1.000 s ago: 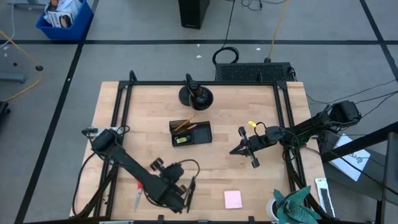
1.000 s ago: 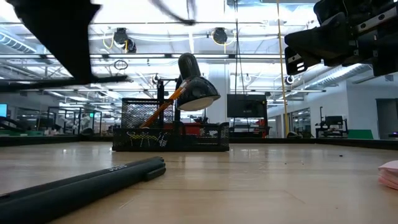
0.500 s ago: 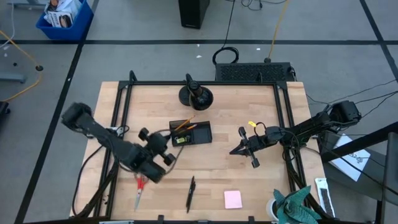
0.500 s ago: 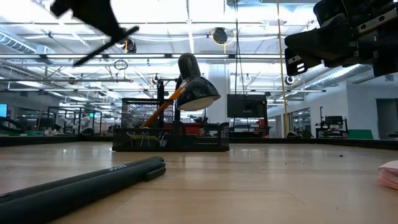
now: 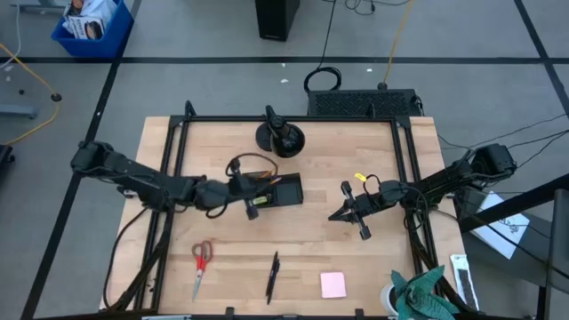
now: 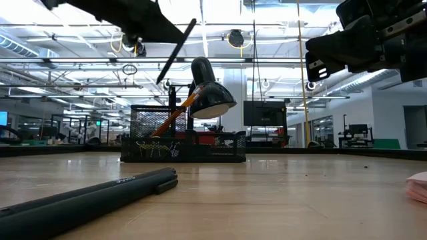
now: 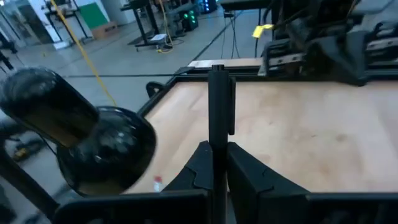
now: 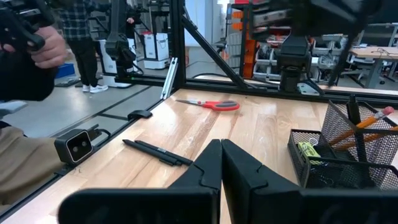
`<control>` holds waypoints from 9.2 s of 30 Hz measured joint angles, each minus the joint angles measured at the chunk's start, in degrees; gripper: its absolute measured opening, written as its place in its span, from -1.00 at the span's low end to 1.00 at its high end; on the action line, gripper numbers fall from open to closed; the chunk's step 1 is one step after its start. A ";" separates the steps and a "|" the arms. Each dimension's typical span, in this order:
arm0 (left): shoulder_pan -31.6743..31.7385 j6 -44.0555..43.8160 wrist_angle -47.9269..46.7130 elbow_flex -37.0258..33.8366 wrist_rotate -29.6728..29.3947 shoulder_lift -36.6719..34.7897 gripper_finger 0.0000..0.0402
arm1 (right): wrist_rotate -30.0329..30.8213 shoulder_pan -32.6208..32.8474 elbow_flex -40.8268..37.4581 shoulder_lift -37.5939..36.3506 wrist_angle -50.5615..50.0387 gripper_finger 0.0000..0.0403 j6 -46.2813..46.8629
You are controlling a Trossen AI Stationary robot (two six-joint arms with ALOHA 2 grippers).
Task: Pick and place office supplies into organizer
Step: Put the black pen into the black desk organizer
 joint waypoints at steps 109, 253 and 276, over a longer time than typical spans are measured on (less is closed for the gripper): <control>18.45 -4.65 27.88 -21.06 23.03 9.87 -0.82 | 0.22 0.00 0.00 -0.02 0.14 -1.00 -0.03; -13.09 -12.14 -41.90 38.91 0.64 35.31 -0.92 | -0.24 0.00 0.02 -0.02 0.53 -1.00 2.98; 13.26 5.42 5.21 5.66 29.90 4.52 -0.93 | -0.26 0.00 0.02 -0.02 0.08 -1.00 4.33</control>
